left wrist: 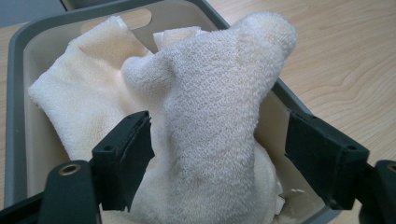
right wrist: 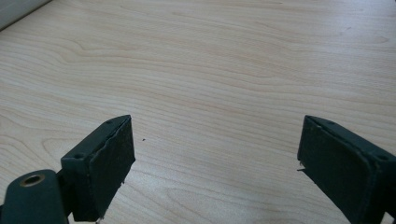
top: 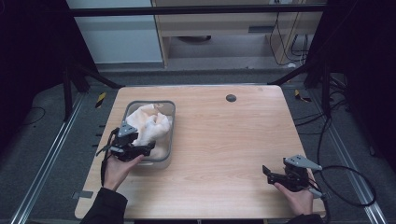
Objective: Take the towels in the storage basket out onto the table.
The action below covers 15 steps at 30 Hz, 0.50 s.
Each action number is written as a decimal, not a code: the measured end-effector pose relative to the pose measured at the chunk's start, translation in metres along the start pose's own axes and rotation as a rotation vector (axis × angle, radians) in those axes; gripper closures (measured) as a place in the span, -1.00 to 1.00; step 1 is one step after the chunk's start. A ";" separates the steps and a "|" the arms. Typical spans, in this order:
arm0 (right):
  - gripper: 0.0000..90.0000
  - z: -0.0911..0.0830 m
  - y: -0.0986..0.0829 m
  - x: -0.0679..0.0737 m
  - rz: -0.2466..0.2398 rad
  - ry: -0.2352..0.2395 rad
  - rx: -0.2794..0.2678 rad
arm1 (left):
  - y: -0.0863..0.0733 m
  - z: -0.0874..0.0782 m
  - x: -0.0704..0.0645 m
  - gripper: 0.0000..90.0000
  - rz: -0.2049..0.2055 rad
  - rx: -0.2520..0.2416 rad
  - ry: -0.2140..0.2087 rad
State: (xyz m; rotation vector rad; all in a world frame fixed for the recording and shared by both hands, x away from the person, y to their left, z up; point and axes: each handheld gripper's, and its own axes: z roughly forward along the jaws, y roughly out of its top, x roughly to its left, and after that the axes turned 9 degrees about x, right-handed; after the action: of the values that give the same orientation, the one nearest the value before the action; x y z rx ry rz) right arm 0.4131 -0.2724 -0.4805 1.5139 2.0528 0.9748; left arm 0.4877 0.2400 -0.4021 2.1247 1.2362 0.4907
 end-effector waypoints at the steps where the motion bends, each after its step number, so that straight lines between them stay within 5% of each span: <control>1: -0.76 0.000 0.000 0.000 0.000 0.000 0.000 | 0.001 0.001 0.000 -0.48 0.002 0.005 0.002; 15: -0.76 0.001 0.000 0.000 -0.004 0.006 0.007 | 0.009 0.017 -0.002 -0.21 0.033 0.074 0.042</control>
State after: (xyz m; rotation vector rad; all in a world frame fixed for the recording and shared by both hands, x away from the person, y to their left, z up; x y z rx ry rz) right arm 0.4137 -0.2726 -0.4809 1.5109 2.0647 0.9734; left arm 0.5025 0.2292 -0.4085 2.2096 1.2624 0.5135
